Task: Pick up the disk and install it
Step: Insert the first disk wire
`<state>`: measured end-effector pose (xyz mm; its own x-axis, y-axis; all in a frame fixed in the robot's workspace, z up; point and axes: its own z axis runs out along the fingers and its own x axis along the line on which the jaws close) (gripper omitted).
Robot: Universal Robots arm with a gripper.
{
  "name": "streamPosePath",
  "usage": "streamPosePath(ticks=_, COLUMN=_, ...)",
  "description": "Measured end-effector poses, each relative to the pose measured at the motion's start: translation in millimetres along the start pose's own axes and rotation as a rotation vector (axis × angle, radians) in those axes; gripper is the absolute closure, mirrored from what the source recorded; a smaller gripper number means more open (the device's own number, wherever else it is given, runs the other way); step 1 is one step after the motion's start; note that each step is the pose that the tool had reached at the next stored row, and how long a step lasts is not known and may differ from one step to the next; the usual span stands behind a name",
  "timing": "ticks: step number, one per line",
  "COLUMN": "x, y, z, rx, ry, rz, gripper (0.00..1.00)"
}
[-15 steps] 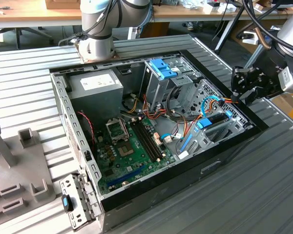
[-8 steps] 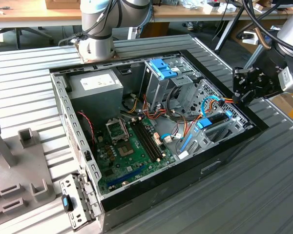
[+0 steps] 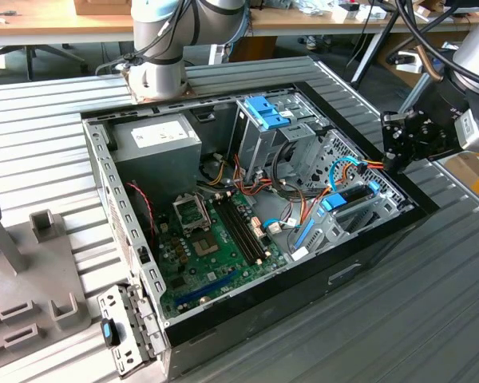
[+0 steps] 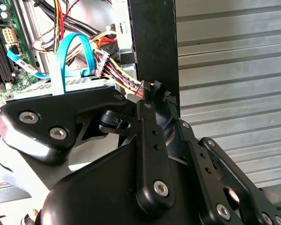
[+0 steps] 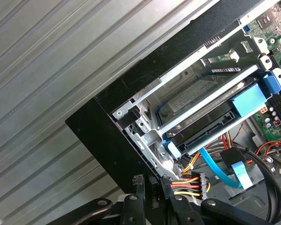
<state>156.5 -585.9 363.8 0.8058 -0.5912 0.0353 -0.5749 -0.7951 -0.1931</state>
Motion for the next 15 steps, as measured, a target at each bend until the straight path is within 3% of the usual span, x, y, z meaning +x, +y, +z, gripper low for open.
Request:
streamPosePath(ticks=12, x=0.2, y=-0.4, z=-3.6, rx=0.0014, ry=-0.0005, rz=0.0, gripper=0.73)
streamPosePath(ticks=15, x=2.8, y=4.8, z=-4.7, rx=0.003, ry=-0.0001, rz=0.0, gripper=0.73)
